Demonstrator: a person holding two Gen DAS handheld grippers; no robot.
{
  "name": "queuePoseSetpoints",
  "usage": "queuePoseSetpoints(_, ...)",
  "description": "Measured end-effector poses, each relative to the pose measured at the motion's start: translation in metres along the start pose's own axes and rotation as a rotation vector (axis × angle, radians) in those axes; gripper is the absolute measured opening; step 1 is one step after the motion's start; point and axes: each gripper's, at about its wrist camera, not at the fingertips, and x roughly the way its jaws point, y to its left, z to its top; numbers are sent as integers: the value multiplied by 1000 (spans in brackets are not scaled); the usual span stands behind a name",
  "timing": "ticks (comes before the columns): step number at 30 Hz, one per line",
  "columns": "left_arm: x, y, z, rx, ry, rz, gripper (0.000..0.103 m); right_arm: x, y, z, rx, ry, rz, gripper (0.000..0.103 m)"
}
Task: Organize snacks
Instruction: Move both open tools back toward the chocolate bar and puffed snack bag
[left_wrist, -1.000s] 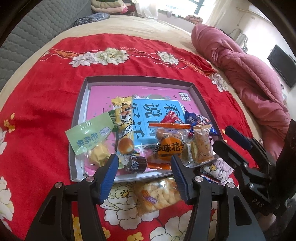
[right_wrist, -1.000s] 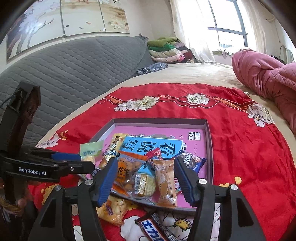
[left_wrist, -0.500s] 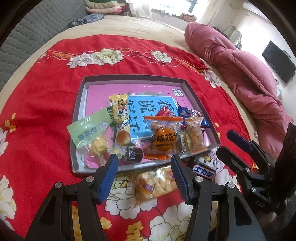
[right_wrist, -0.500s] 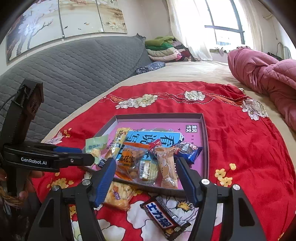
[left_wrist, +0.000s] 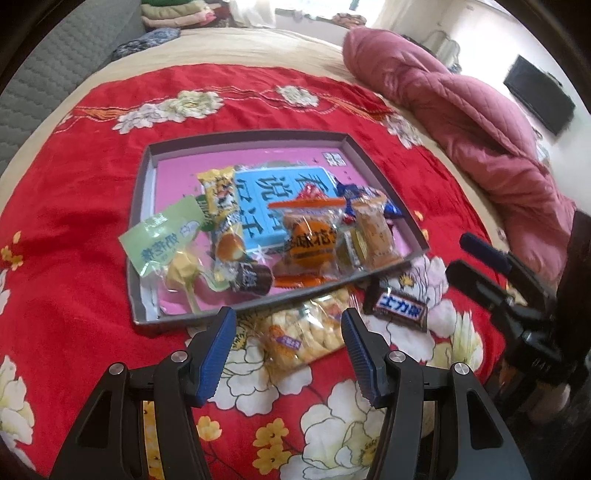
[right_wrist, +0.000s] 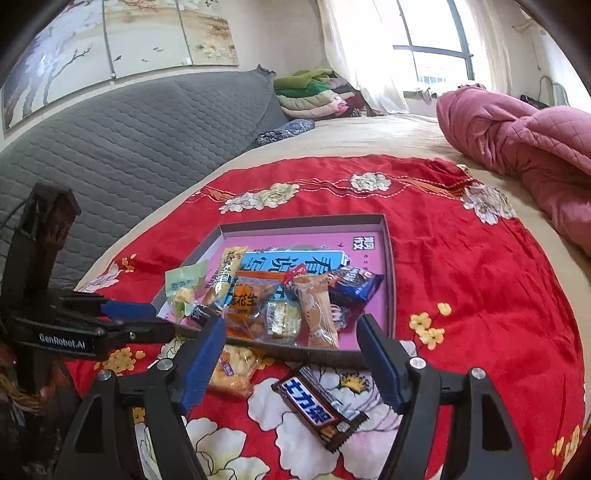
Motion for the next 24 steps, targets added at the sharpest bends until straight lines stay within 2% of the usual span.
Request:
queuePoseSetpoints(5, 7, -11, -7, 105, 19, -19, 61, 0, -6, -5, 17, 45, -25, 73)
queuePoseSetpoints(13, 30, -27, -14, 258, 101, -75, 62, 14, -8, -14, 10, 142, -20, 73)
queuePoseSetpoints(18, 42, -22, -13, 283, 93, -92, 67, 28, -6, -20, -37, 209, -21, 75)
queuePoseSetpoints(24, 48, -12, -5, 276, 86, -115, 68, 46, -6, -27, -95, 288, -68, 77)
